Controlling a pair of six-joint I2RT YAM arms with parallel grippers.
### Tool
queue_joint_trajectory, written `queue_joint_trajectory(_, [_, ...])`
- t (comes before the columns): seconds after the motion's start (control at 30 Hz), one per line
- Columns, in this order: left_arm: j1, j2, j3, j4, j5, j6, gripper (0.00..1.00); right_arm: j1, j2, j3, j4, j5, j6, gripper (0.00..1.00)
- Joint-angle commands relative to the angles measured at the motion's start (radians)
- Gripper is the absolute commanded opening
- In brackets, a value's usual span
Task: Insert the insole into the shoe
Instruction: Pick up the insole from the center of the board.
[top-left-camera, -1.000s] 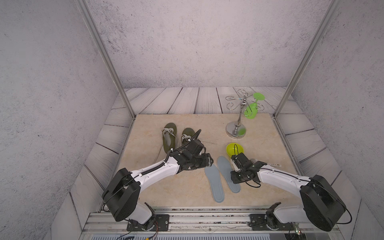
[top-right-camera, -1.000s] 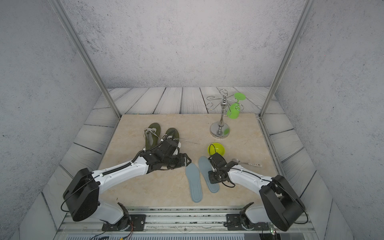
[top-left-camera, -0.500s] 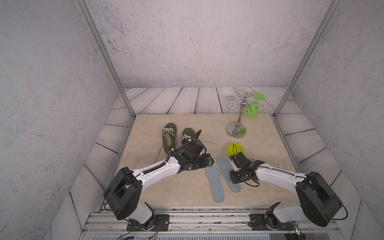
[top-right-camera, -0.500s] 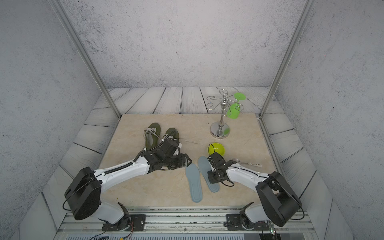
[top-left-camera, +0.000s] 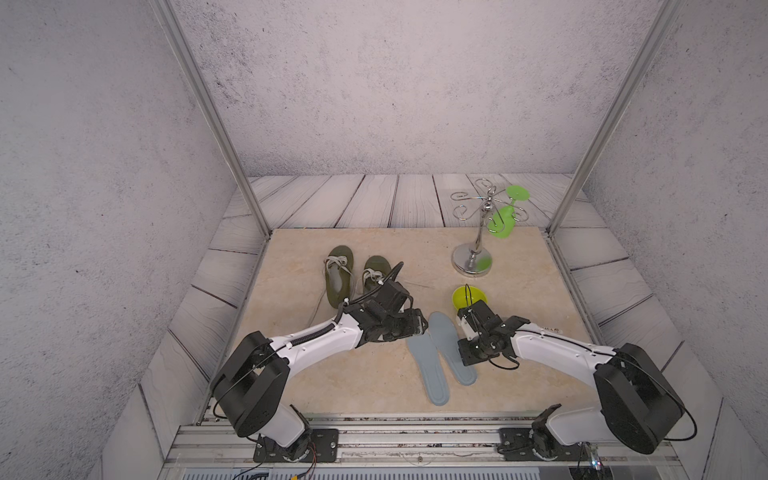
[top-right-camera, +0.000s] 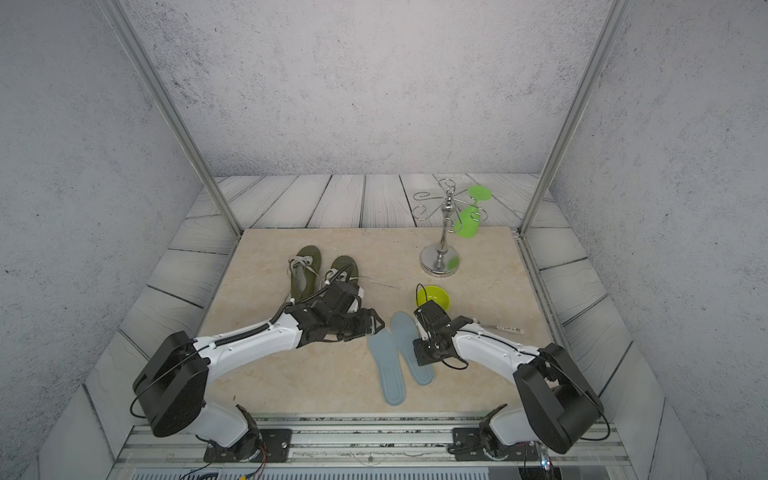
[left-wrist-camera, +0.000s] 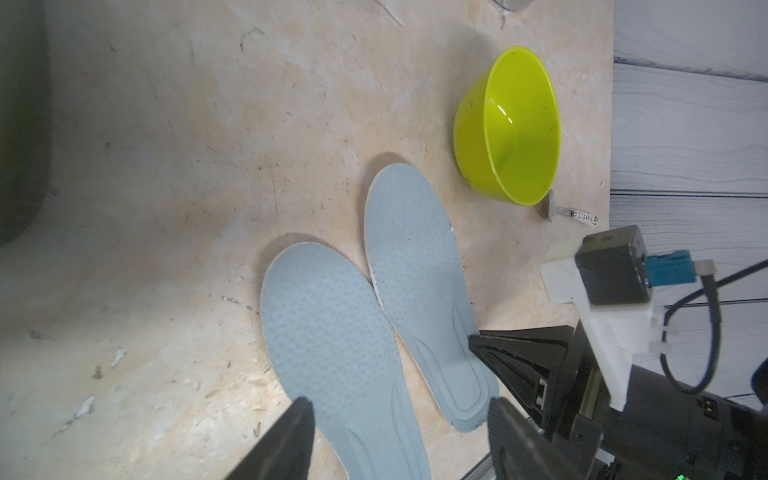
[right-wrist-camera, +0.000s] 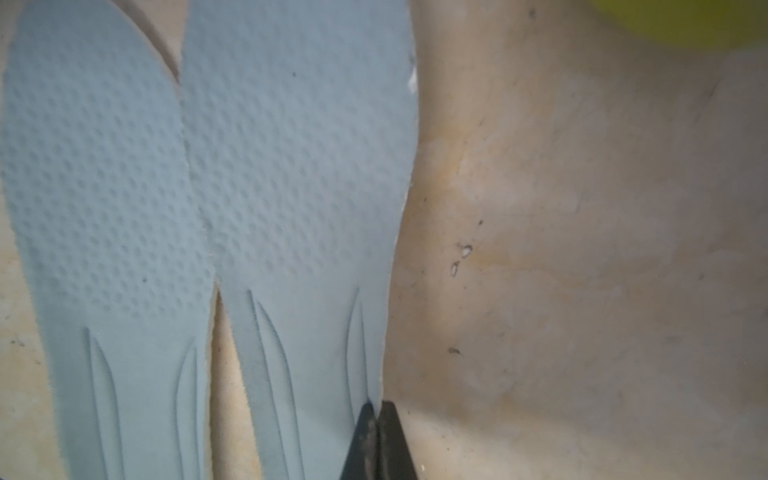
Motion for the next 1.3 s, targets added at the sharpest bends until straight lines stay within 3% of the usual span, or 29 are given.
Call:
queue_joint_trajectory(0.0, [0.002,-0.006,-0.020,0.013,0.002,-0.019,0.69,0.002,-0.058,0.019,-0.043,-0.006,-0.005,0.00])
queue_joint_trajectory(0.63, [0.021,-0.069,-0.013,0.033,0.032,-0.024,0.68,0.002,-0.164,0.104,-0.105,-0.029,0.009,0.00])
queue_joint_trajectory(1.27, [0.123,-0.133,-0.068,0.105,0.124,-0.041,0.67,0.002,-0.075,0.242,-0.093,-0.099,-0.012,0.00])
